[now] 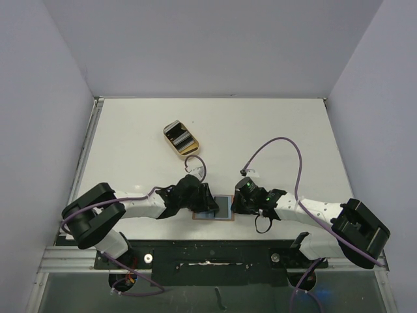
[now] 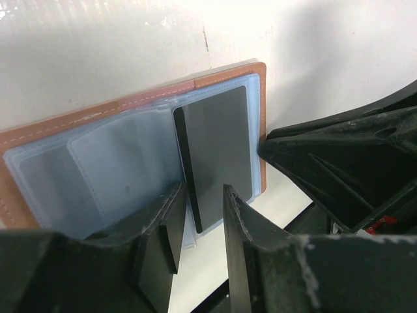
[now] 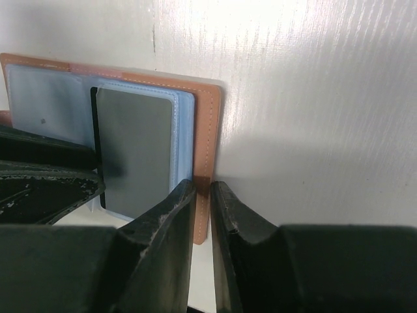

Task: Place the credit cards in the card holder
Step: Insert the credit card into the card holder.

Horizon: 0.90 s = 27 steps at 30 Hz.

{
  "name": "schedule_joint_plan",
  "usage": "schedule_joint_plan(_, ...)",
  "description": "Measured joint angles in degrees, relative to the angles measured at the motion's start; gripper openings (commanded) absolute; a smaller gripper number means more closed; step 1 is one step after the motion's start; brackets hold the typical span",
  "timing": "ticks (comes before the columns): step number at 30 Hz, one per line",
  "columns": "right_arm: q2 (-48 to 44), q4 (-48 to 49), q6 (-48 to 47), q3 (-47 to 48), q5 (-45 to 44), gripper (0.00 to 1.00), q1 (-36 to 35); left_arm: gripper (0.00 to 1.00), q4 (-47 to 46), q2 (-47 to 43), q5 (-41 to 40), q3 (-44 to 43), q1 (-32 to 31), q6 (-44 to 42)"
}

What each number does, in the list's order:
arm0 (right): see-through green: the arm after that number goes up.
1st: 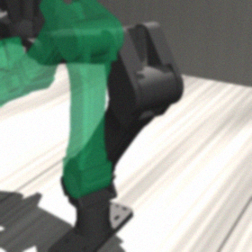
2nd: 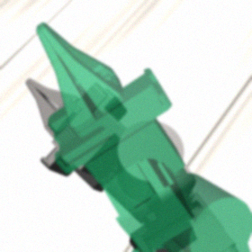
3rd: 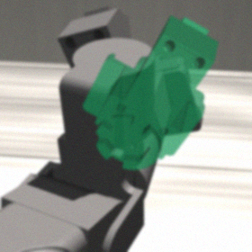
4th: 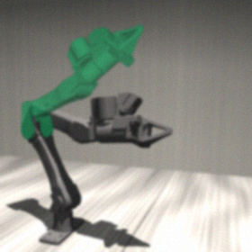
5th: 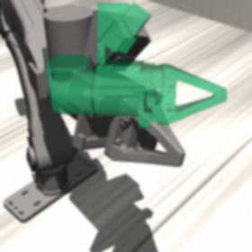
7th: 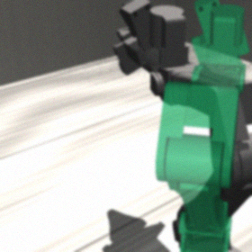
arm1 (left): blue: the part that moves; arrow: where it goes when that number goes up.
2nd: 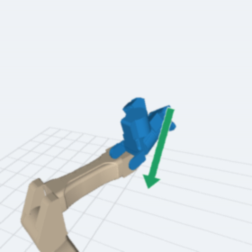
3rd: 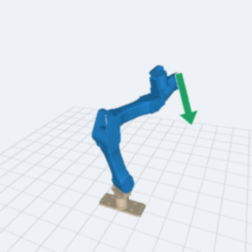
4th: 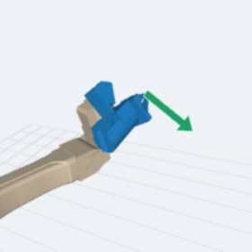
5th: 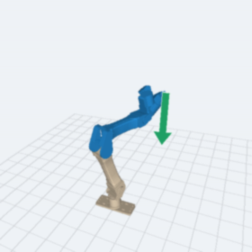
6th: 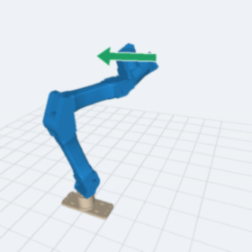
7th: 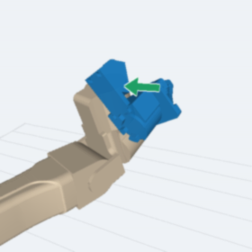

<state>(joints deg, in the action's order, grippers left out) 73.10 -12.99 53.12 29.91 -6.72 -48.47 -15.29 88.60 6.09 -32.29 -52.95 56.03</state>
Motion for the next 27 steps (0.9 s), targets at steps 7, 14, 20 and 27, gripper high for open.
schedule_joint_plan(7, -0.3, -0.9, -1.0, 0.0, -1.1, 0.28, 0.1, 0.31, 5.2, -3.5, -3.3, 0.0, -0.1, -0.1)
schedule_joint_plan(14, -1.5, -3.1, -1.9, 2.7, -1.7, 0.39, 0.2, 0.31, 8.5, -4.7, -3.9, -0.3, 1.0, 0.2)
schedule_joint_plan(20, -1.6, -2.9, -2.6, 5.0, -1.9, 0.46, 0.2, 0.33, 14.8, -9.5, -4.6, -1.8, 6.8, -3.3)
schedule_joint_plan(27, -3.7, -2.8, -3.7, 5.0, -1.9, 0.49, 0.2, 0.37, 24.5, -12.3, -4.1, -10.6, 17.9, -13.9)
